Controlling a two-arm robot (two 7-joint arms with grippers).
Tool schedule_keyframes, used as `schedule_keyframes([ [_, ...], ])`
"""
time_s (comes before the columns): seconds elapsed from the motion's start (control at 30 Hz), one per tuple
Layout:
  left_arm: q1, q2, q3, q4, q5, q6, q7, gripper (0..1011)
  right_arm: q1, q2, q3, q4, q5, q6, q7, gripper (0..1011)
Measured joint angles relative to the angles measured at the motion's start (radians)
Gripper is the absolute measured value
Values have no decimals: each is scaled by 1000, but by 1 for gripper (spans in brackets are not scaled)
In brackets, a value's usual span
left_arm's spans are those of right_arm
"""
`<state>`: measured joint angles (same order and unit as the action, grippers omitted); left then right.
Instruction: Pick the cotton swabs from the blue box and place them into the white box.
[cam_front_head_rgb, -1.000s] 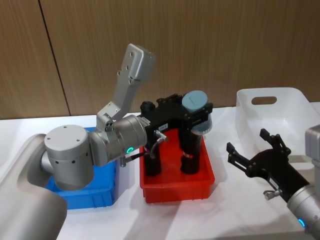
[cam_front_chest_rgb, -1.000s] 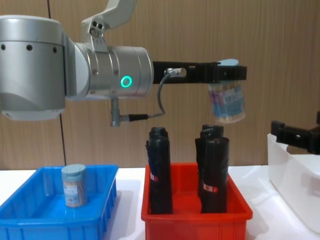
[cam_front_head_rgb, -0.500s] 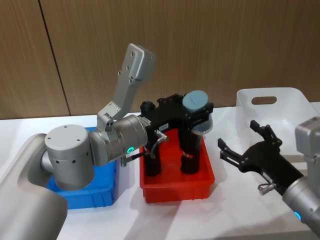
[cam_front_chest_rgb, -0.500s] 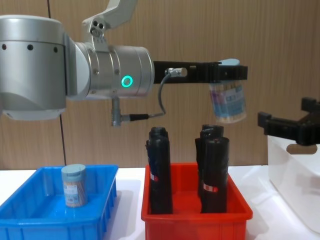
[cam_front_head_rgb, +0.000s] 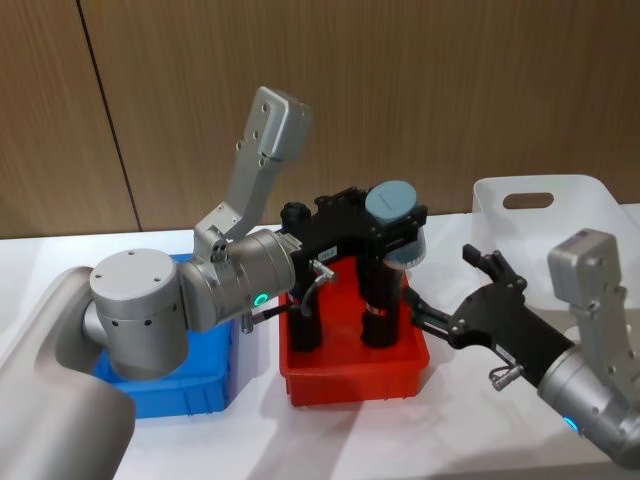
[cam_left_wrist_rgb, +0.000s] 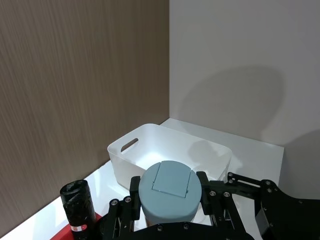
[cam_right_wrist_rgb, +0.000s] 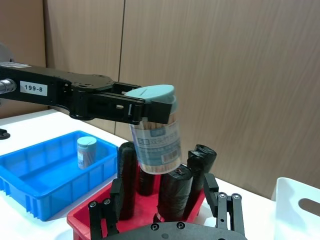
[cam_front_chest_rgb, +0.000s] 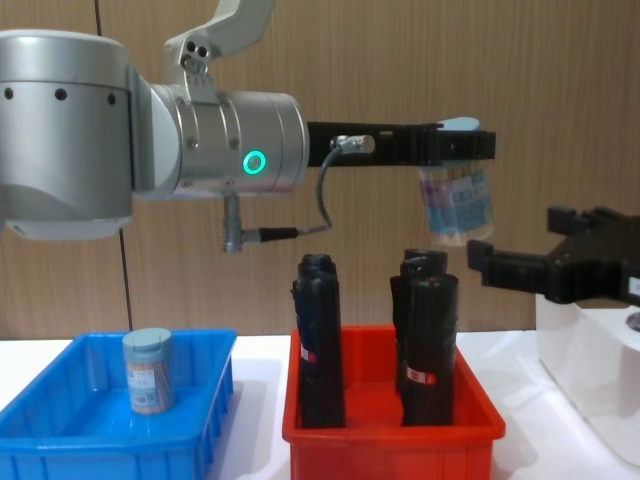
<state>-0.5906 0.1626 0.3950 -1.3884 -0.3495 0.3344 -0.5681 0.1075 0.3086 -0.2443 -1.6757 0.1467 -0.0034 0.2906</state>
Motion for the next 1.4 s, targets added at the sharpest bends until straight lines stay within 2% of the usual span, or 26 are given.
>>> schedule_keyframes([
  [0.33, 0, 0, 0, 0, 0, 0, 0, 670, 47, -25, -10, 48, -22, 10, 38, 1002],
  [0.93, 0, 0, 0, 0, 0, 0, 0, 670, 122, -55, -11, 128, -38, 16, 56, 1002],
  [1.4, 0, 0, 0, 0, 0, 0, 0, 670, 155, -68, -12, 151, -37, 21, 71, 1002],
])
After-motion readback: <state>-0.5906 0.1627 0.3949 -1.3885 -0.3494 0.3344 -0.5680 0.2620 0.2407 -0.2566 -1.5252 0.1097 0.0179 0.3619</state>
